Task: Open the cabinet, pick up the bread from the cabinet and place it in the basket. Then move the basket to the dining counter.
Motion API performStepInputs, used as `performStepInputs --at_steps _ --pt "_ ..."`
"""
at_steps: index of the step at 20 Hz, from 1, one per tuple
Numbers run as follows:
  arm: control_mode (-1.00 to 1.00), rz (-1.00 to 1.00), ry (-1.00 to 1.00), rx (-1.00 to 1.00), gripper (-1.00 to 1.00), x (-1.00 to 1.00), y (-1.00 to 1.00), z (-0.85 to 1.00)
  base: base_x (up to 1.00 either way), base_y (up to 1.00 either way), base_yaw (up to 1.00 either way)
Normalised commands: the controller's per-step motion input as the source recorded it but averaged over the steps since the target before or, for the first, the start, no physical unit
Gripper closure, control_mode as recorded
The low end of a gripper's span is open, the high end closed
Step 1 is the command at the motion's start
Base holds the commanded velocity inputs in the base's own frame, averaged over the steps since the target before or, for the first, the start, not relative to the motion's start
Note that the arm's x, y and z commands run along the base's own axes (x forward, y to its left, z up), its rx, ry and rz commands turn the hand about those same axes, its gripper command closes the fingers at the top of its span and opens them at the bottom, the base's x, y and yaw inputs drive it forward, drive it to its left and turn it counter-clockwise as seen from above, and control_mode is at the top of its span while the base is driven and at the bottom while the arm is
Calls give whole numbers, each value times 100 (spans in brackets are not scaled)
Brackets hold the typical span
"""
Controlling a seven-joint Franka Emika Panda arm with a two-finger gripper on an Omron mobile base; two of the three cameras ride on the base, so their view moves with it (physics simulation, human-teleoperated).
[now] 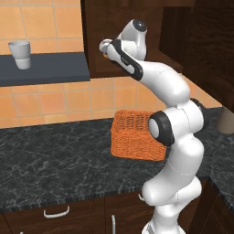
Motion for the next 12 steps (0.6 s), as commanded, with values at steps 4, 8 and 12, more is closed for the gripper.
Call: performStepInputs --at_steps 4,8,12 --pt "-100 0 -4 0 100 0 -4 -35 0 0 0" --pt "-100 0 0 0 100 -56 -15 -13 0 0 0" --pt "-100 0 0 0 100 -97 -10 8 0 0 0"
